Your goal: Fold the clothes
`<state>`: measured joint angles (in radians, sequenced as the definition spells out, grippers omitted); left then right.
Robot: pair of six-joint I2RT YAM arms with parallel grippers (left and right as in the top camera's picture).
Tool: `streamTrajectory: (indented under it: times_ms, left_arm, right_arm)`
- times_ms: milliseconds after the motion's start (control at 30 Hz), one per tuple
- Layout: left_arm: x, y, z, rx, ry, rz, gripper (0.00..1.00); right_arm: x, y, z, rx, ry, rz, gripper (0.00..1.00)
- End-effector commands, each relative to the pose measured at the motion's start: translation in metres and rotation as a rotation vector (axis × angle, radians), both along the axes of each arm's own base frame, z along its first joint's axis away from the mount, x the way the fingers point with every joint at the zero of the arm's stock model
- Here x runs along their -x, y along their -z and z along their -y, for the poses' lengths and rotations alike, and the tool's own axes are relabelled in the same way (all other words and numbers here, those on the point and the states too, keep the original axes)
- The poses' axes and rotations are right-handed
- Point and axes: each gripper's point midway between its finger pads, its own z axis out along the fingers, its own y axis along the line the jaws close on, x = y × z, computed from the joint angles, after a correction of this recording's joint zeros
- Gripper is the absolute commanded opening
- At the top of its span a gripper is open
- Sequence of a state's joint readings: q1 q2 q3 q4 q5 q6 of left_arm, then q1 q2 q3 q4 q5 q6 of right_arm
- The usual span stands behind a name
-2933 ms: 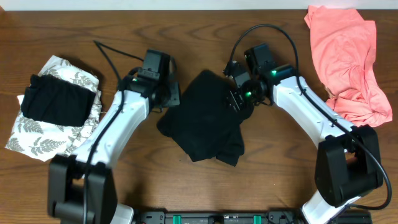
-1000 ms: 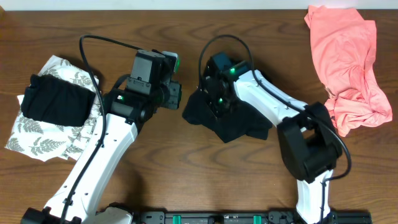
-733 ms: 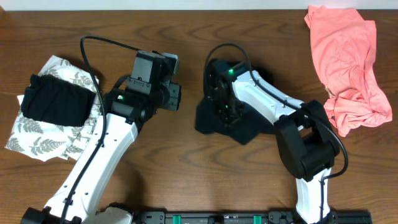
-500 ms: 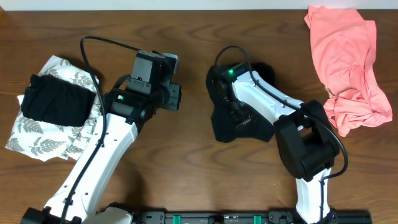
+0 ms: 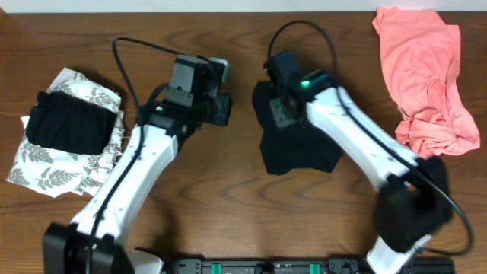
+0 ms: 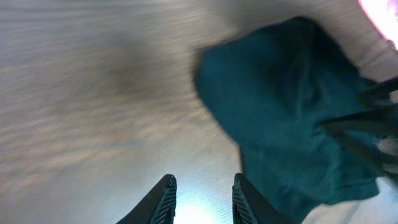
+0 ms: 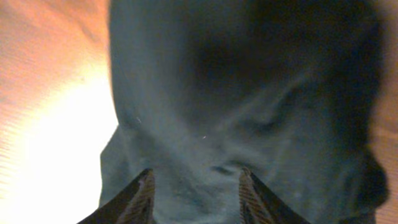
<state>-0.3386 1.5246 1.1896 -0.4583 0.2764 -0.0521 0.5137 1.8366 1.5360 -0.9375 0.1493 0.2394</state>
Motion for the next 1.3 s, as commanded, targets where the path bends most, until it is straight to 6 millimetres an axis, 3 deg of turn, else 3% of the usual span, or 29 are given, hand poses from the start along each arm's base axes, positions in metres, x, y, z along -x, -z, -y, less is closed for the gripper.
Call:
streamTrajectory:
  times_ms: [0, 200, 367, 600, 700, 867, 967, 1167, 1267]
  left_arm:
    - [-0.004, 0.011, 0.032, 0.090, 0.098, -0.026, 0.31]
    - [-0.008, 0.048, 0.095, 0.135, 0.267, -0.012, 0.34]
    - [-0.013, 0.097, 0.122, 0.090, 0.322, -0.008, 0.34]
    - [-0.042, 0.159, 0.098, -0.082, 0.187, 0.011, 0.29]
    - [-0.037, 0.174, 0.081, -0.144, 0.155, -0.043, 0.23]
    - [-0.003, 0.194, 0.047, -0.272, 0.104, -0.223, 0.09]
    - [0.010, 0.186, 0.039, -0.271, 0.046, -0.294, 0.06]
    - [0.040, 0.142, 0.021, -0.211, -0.192, -0.428, 0.06]
    - [0.060, 0.125, 0.025, -0.141, -0.264, -0.511, 0.06]
  right_arm:
    - [-0.012, -0.042, 0.031, -0.050, 0.144, 0.107, 0.51]
    - [-0.020, -0.084, 0.079, -0.097, 0.280, 0.211, 0.59]
    - [-0.016, -0.097, 0.084, -0.146, 0.267, 0.218, 0.59]
    - [-0.007, -0.092, 0.085, -0.133, 0.256, 0.178, 0.59]
    - [-0.004, -0.090, 0.086, -0.115, 0.233, 0.164, 0.57]
    - [-0.001, -0.089, 0.088, -0.098, 0.217, 0.153, 0.54]
    - [-0.001, -0.089, 0.088, -0.087, 0.202, 0.154, 0.53]
    - [0.002, -0.087, 0.089, -0.080, 0.199, 0.143, 0.56]
    - [0.006, -0.084, 0.090, -0.072, 0.199, 0.123, 0.58]
